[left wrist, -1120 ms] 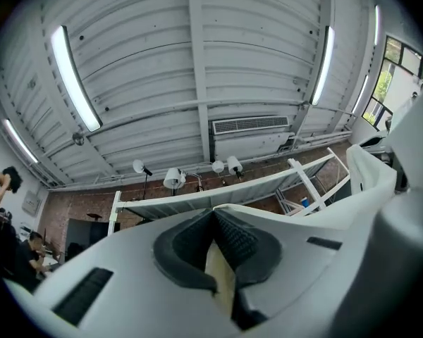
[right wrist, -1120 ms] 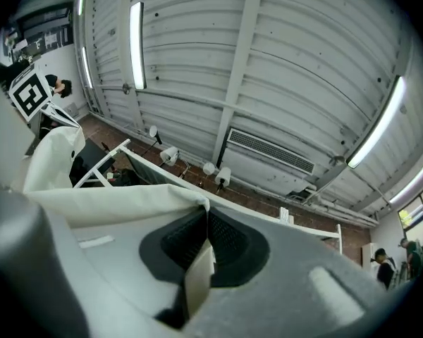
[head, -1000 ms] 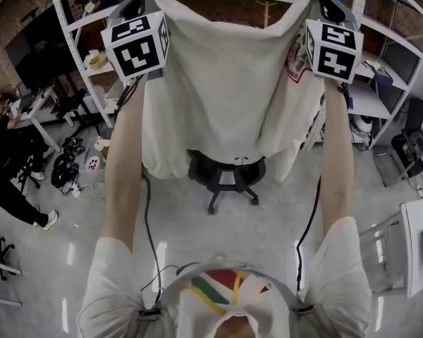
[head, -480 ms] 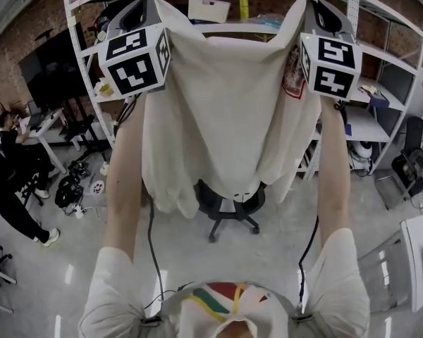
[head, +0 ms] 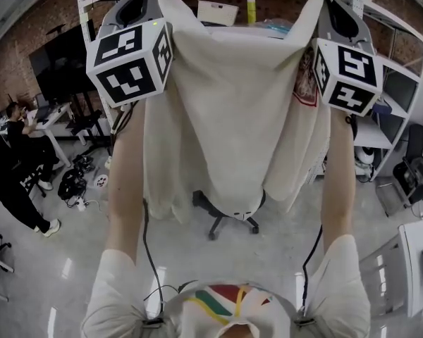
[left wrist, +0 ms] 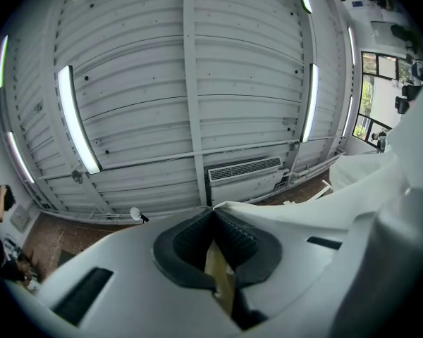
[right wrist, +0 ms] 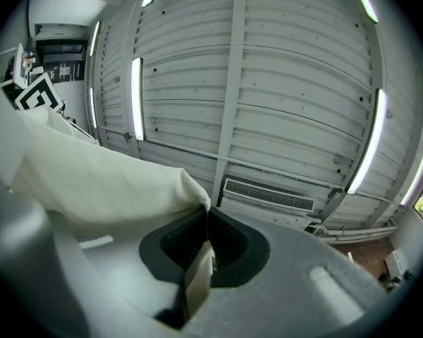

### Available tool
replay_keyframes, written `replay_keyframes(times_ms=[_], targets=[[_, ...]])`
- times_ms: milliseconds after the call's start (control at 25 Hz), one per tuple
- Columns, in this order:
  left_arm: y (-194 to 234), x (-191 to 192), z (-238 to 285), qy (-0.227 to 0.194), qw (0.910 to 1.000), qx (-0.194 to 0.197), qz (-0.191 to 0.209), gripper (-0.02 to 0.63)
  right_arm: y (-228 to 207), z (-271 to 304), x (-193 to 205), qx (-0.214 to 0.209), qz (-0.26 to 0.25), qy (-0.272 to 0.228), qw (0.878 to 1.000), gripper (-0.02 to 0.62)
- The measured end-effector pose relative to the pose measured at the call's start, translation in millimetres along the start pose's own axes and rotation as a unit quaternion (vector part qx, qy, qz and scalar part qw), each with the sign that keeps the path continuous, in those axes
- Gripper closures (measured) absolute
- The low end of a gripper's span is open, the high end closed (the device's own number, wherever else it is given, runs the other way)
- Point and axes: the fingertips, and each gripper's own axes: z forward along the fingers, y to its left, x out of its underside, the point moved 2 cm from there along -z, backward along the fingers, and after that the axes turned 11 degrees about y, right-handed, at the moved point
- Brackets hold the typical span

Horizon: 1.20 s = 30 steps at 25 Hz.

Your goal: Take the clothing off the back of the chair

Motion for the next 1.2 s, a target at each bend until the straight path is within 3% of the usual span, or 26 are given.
replay_keyframes(times_ms=[240, 600, 760, 1000, 1200], targets=[[-4, 27, -41, 0.015, 0.9998, 0.007, -0.014, 0.592, 26, -39, 16, -0.026, 0.011, 0.013, 1.0, 0.588], [-44, 118, -84, 0.07, 0.9972, 0.023, -0.013, 0.592, 69, -97, 110, -0.068, 0.039, 0.09, 0.993, 0.588], [-45, 175, -105, 0.113, 0.992, 0.035, -0.044, 0.592, 97, -126, 141, -0.094, 0.069, 0.121, 0.986, 0.588], [-53, 249, -126, 0.164, 0.9839, 0.035, -0.062, 0.592, 130, -156, 194, -0.101, 0.066, 0.169, 0.978, 0.587], [-63, 305, -143, 0.214, 0.9736, 0.05, -0.062, 0.592, 163, -177, 249, -0.119, 0.094, 0.232, 0.961, 0.586]])
